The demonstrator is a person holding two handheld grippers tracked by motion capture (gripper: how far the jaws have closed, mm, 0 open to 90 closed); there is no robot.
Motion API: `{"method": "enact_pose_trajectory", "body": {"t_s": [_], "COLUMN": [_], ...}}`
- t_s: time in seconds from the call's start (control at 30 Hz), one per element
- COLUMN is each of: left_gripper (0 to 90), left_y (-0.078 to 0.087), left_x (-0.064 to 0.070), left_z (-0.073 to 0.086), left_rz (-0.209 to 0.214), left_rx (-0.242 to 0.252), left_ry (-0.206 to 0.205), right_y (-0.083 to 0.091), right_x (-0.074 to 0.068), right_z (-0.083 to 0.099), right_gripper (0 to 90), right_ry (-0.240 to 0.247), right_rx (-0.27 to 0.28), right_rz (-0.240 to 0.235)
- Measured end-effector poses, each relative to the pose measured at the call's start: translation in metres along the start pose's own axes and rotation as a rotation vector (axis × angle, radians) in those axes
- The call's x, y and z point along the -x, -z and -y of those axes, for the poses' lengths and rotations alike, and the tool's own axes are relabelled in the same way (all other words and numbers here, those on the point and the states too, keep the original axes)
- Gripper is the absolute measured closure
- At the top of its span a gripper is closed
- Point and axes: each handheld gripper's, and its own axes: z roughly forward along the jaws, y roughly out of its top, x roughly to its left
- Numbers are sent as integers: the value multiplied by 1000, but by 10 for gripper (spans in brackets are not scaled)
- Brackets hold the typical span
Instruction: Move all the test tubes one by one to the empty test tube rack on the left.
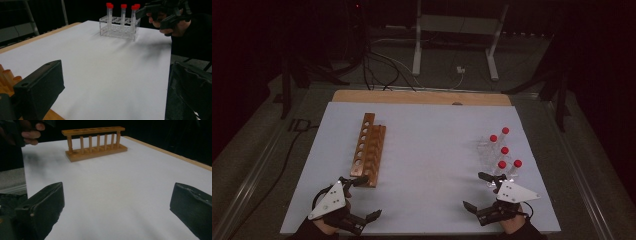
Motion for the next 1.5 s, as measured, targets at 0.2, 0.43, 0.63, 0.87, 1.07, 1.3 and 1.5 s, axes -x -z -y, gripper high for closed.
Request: {"method": "enact_pose_trajectory", "body": {"t_s": [0.2,0.43,0.63,0.87,1.07,1.3,1.5], "left_gripper": [5,5,5,5,5,5,5], "left_y": [0,-1,0,-1,0,0,0], "left_x": [-1,-2,-3,-4,-4,-4,-4], "left_z": [0,1,1,1,1,1,1], "left_rz": [-11,-18,-19,-19,-18,-18,-18], "left_rx": [4,4,3,2,8,11,11], "left_ry": [-9,-10,-2,-1,2,3,5], "right_y": [-5,-10,-8,3,20,32,37], "right_x": [1,2,-6,-8,-3,6,11], "right_z": [3,2,-14,-35,-51,-57,-56], "right_gripper": [0,0,0,0,0,0,0], "right_ry": [-2,-95,-92,-84,-83,-102,-119], "right_rx": [-47,-119,-136,-87,-49,-36,-41], "right_rz": [33,-50,-85,-54,21,145,247]}}
